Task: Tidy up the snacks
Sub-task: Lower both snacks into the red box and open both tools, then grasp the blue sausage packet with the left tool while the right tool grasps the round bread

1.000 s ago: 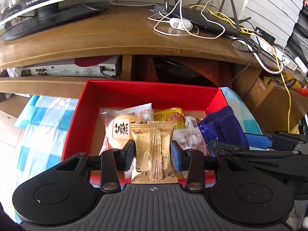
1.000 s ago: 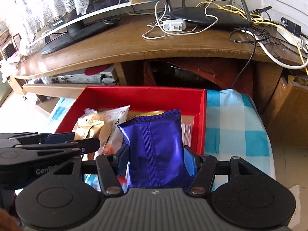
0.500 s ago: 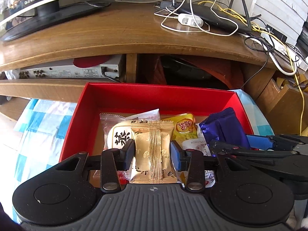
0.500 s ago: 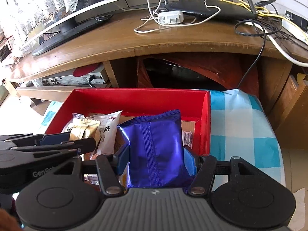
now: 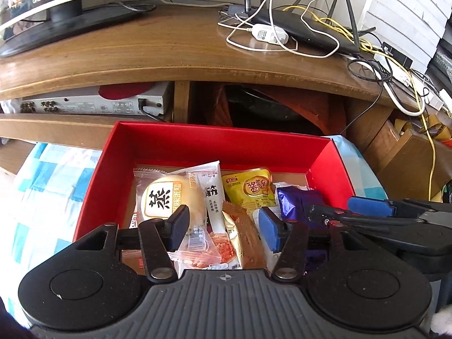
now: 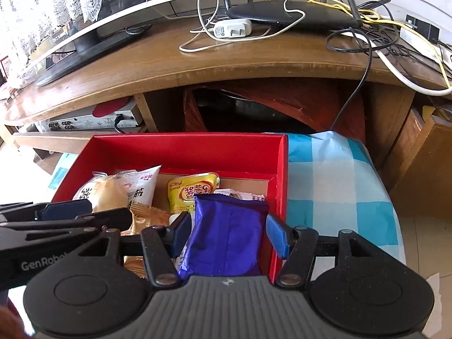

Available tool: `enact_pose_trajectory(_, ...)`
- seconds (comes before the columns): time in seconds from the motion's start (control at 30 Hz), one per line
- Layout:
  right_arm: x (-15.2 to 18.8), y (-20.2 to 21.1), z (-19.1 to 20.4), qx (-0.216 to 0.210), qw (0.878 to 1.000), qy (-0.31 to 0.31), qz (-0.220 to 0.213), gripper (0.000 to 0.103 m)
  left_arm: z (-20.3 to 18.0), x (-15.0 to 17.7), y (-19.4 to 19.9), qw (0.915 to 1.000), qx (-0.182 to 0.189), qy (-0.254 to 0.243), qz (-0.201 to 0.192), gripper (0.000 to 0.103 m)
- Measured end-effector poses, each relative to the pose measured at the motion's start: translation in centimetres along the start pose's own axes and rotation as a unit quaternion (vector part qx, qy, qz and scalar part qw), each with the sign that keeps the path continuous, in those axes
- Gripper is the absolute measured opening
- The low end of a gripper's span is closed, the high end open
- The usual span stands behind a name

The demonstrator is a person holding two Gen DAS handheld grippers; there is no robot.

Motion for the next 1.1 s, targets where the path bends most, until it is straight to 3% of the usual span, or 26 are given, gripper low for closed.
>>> enact_pose_trajectory(0.27,1.5,1.9,0.6,-0.002,1.000,0.004,-0.001,0.079,0.3,1.4,1.6,0.9999,0.011,0.008,0.005,0.068)
enact_pose_trajectory(0.63,6.0,4.5,2.2,-0.003,0.999,0.029,0.014,0.080,1.1,6.0,4.0,0.9992,0.018,0.031,0.015,0.078)
enact_pose_trajectory(1.1,9.0,4.3,1.6,-0.001,0.999,0.031,0.043,0.081,1.0,9.8,-1.5,0.9935,0.007,0.056,0.099,0.078)
Point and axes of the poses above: each gripper's, at about its wrist camera, not at the fingertips, and y roughly against the way its jaws point, z to its left, x to its underside, the point moved 4 cm from there along -y, roughly the way its jaws point, and after that the axes turned 12 degrees about z, right-handed, at the moved point
